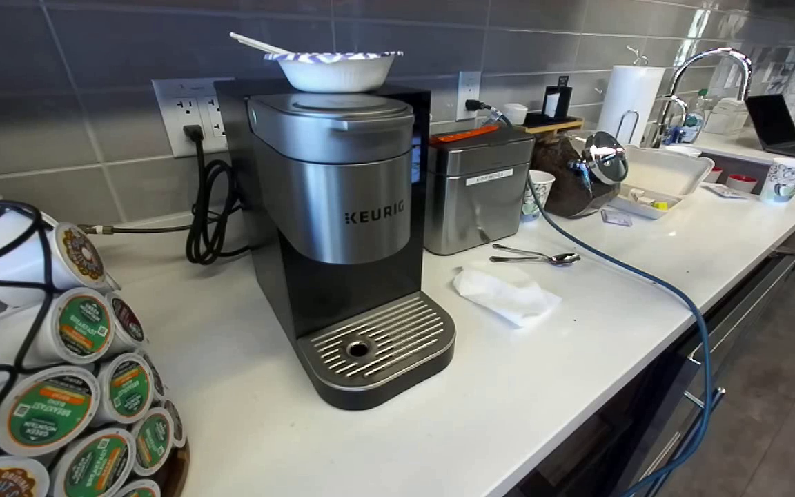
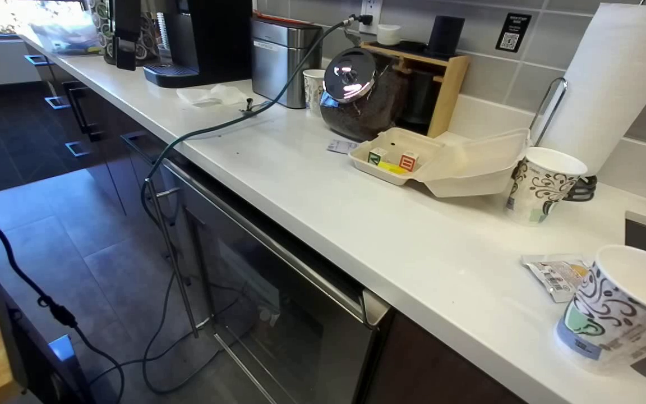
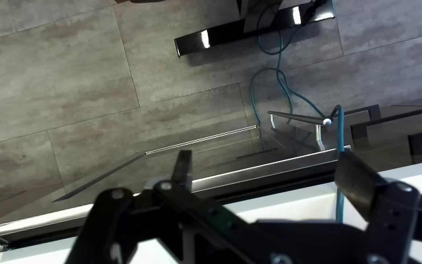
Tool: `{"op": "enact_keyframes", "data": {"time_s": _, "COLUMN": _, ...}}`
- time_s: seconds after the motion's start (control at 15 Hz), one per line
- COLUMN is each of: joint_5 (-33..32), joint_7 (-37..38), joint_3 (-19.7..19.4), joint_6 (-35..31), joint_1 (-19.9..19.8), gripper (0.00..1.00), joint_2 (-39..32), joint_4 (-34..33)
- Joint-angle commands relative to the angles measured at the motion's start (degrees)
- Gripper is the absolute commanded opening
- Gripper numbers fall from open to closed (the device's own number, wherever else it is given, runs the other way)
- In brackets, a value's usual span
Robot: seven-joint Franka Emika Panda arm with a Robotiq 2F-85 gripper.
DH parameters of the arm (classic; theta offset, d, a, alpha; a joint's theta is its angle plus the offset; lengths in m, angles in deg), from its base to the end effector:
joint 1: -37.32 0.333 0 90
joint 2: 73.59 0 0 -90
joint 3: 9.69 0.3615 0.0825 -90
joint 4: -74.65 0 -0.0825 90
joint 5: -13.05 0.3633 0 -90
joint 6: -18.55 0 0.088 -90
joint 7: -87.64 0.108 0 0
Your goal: Remove the lid from the jug
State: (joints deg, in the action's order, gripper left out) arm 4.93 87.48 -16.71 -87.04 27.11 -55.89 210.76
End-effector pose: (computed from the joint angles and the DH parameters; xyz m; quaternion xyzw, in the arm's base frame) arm 0.3683 -0.1294 0.4767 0.9858 -0.1161 -0.1177 0.0301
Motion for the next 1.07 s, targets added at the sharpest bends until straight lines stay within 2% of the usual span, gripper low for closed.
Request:
{"op": "enact_keyframes", "data": {"time_s": 0.0, "joint_5": -0.11, "joint_7": 0.1, "joint_3": -0.43, "joint_6": 0.09, "joint_1": 0.46, "gripper": 1.0, "joint_2": -0.01, "joint_4": -0.07}}
{"op": "enact_keyframes", "data": {"time_s": 0.07, "joint_5": -0.11, "joint_7": 0.1, "joint_3": -0.43, "joint_6": 0.09, "joint_1": 0.46, "gripper": 1.0, "joint_2": -0.01, "joint_4": -0.07}}
{"op": "enact_keyframes", "data": {"time_s": 0.13, "joint_5": 4.24, "joint_7": 0.1, "joint_3": -1.25, "joint_6": -6.2, "joint_1": 1.12, "gripper": 1.0, "joint_2": -0.83, "joint_4": -0.21}}
{"op": "enact_keyframes", "data": {"time_s": 0.4, "joint_5": 13.55, "joint_7": -1.01, "joint_3": -2.31, "joint_6": -21.57, "joint_1": 2.15, "gripper": 1.0, "joint_2": -7.86, "joint_4": -4.56}}
{"op": "enact_keyframes", "data": {"time_s": 0.73, "joint_5": 23.68, "joint_7": -8.08, "joint_3": -2.79, "joint_6": -44.51, "joint_1": 3.04, "gripper": 1.0, "joint_2": -19.6, "joint_4": -12.29}}
{"op": "enact_keyframes", "data": {"time_s": 0.93, "joint_5": 26.25, "joint_7": -13.24, "joint_3": -1.71, "joint_6": -48.94, "joint_1": 1.59, "gripper": 1.0, "joint_2": -26.48, "joint_4": -19.42}}
{"op": "enact_keyframes", "data": {"time_s": 1.0, "joint_5": 23.63, "joint_7": -11.54, "joint_3": -1.8, "joint_6": -47.43, "joint_1": 0.9, "gripper": 1.0, "joint_2": -28.74, "joint_4": -22.06}}
